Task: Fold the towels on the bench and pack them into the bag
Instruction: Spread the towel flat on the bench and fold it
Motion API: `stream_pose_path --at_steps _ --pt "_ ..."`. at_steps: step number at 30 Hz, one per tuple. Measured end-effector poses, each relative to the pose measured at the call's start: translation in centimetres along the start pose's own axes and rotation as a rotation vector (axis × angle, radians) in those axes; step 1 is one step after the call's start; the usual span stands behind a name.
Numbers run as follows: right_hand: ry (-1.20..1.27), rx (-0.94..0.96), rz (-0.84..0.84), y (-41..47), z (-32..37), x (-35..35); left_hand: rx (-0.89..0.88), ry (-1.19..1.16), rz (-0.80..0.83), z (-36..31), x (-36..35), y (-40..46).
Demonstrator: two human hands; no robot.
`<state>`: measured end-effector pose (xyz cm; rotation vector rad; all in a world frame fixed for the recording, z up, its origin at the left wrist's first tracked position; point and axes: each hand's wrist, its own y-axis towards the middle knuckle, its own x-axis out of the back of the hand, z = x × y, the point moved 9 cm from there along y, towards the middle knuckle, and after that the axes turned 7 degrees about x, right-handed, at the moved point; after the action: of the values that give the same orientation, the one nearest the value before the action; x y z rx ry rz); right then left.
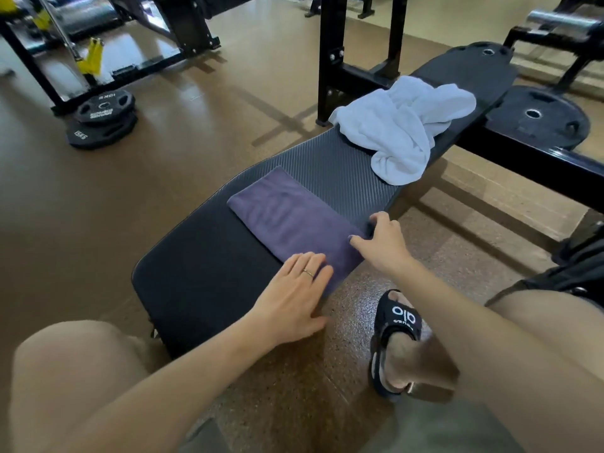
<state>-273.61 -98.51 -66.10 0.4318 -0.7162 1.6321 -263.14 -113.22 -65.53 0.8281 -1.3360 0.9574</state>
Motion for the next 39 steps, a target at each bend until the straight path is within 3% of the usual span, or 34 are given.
stream_pose_path --at_steps 4,8,14,16,20,24,27,32,39 --pt "0.0 0.005 0.055 0.7 -0.1 0.2 0.074 0.059 -0.019 -0.2 0.0 0.5" --pt "-0.003 0.042 0.129 -0.2 0.9 -0.1 -0.014 0.09 -0.065 -0.1 0.3 -0.8" --pt "-0.201 0.256 0.363 -3.9 4.1 -2.5 -0.051 0.034 -0.088 3.1 2.6 -4.2" --pt "-0.385 0.372 0.423 -4.9 4.4 -3.4 -0.015 0.029 -0.084 4.7 3.0 -5.3" --pt "-0.763 0.821 0.47 -7.9 6.7 -6.8 0.011 0.047 -0.075 5.5 2.9 -6.5" --pt "-0.992 0.963 0.497 -9.3 5.6 -10.0 0.026 -0.018 -0.095 4.6 2.8 -6.4" --pt "-0.935 1.012 0.388 -8.8 6.0 -10.1 0.042 -0.078 -0.113 5.4 2.6 -6.4" --pt "-0.616 1.077 0.332 -8.2 8.2 -8.0 0.059 -0.024 -0.106 5.4 1.1 -6.4" --pt "-0.316 0.8 0.438 -6.1 7.8 -6.1 0.119 -0.283 -0.15 7.4 1.6 -5.9"
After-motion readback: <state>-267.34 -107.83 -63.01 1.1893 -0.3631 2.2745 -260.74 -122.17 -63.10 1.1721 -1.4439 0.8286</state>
